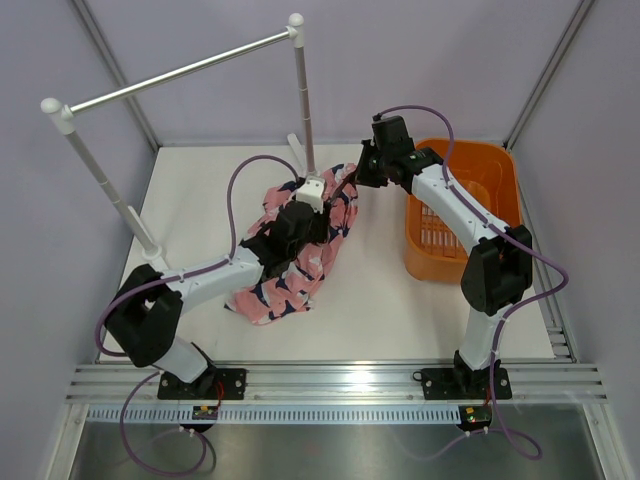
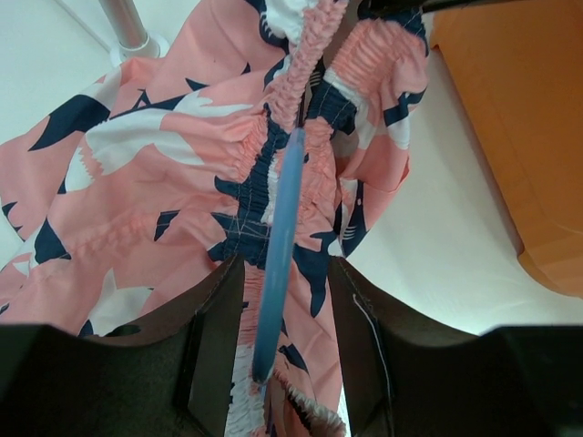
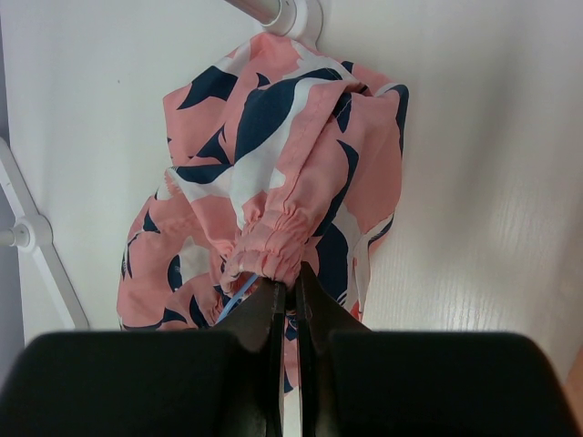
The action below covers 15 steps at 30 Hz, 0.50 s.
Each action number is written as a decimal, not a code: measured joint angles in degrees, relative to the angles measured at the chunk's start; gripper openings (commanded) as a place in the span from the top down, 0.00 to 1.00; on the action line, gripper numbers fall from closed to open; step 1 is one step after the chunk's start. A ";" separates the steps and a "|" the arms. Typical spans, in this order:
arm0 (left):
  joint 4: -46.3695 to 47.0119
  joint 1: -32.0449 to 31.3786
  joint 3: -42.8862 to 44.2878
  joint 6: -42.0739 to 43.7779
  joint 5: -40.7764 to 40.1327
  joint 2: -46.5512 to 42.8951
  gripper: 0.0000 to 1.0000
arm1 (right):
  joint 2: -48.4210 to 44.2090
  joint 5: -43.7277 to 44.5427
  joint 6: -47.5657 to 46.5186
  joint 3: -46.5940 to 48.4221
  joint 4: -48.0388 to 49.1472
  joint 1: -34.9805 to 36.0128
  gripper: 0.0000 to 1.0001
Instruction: Remove the shorts from the hanger
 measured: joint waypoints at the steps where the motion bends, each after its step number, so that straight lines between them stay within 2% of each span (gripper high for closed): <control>1: -0.07 0.00 -0.28 -0.02 -0.15 0.00 0.58 | 0.00 0.00 0.00 0.00 0.00 0.00 1.00; 3: -0.13 0.07 -0.44 0.04 -0.42 0.04 0.60 | 0.00 0.00 0.00 0.00 -0.04 0.00 1.00; 4: -0.09 0.11 -0.44 0.07 -0.55 0.04 0.65 | 0.00 0.00 0.00 0.00 -0.11 0.00 1.00; 9: 1.27 0.26 -0.44 0.50 -1.49 0.04 0.77 | 0.00 0.02 -0.11 0.00 -0.22 0.00 1.00; 13: 2.45 0.37 -0.42 1.09 -1.97 0.04 1.00 | 0.00 0.02 -0.20 0.00 -0.57 0.00 1.00; 15: 2.16 0.48 -0.28 1.88 -1.99 0.04 1.00 | 0.00 0.02 -0.26 0.00 -0.83 0.00 1.00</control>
